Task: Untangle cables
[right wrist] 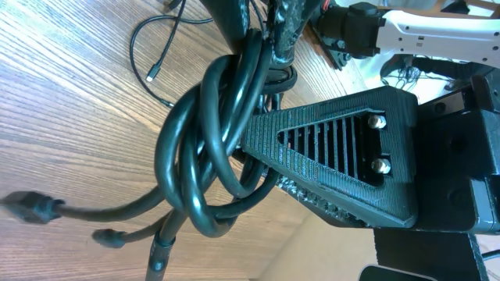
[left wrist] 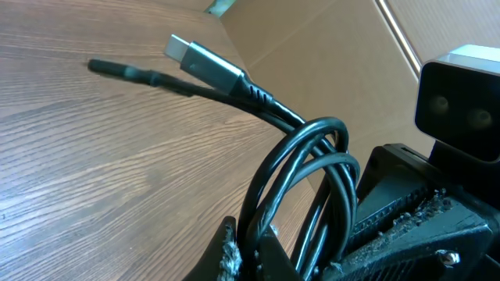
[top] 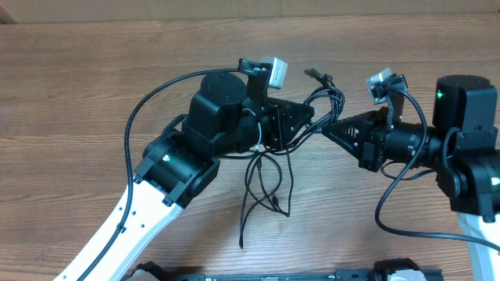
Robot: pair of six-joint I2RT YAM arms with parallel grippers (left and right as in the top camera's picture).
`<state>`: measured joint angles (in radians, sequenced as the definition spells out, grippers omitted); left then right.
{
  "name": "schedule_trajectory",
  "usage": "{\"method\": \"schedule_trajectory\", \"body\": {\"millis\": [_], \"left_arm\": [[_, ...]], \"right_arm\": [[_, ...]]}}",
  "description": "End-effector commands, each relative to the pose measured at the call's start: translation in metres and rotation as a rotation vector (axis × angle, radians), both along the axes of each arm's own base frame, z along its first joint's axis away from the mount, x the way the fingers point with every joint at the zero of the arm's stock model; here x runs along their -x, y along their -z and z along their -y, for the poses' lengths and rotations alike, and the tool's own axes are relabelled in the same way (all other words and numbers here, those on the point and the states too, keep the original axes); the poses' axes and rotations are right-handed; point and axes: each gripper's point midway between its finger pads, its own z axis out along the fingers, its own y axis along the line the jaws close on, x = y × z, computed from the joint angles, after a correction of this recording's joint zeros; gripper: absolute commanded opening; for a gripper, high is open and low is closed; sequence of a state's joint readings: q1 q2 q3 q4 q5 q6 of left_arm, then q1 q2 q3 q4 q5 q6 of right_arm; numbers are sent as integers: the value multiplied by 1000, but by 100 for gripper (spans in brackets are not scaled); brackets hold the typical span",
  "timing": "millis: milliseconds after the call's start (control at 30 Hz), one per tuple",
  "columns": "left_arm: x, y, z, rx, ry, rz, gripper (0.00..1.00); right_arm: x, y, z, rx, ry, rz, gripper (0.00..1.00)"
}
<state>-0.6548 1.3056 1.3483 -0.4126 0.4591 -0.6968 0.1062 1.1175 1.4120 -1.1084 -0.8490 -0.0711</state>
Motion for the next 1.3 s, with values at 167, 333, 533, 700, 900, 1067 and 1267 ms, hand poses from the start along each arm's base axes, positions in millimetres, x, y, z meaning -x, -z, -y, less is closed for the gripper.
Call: {"method": "schedule_trajectory", "body": {"millis": [167,333,533,700,900,1067,1267], "left_arm": [[0,-5,0,20,-22,-23,4],[-12,-4,-6,54,-135,-112,4],[-17,-5,-9,131,-224,-244,4],[-22,-4,-13,141,-270,-262,4],[-27,-3,-17,108,-273,-203,4],[-27,3,-20,53,-258,-158,4],[-25,4,-19,34,-237,-134,4]], "right_arm": [[1,-3,-2,0,-13,5,4],[10,-2,-5,-6,-65,11,4],[46,-33,-26,-153,-362,208,4],[53,-31,-27,-154,-393,225,4],[47,-20,-23,-98,-343,182,22],[14,9,-1,38,-51,-26,100],[-13,23,24,90,225,-149,100]]}}
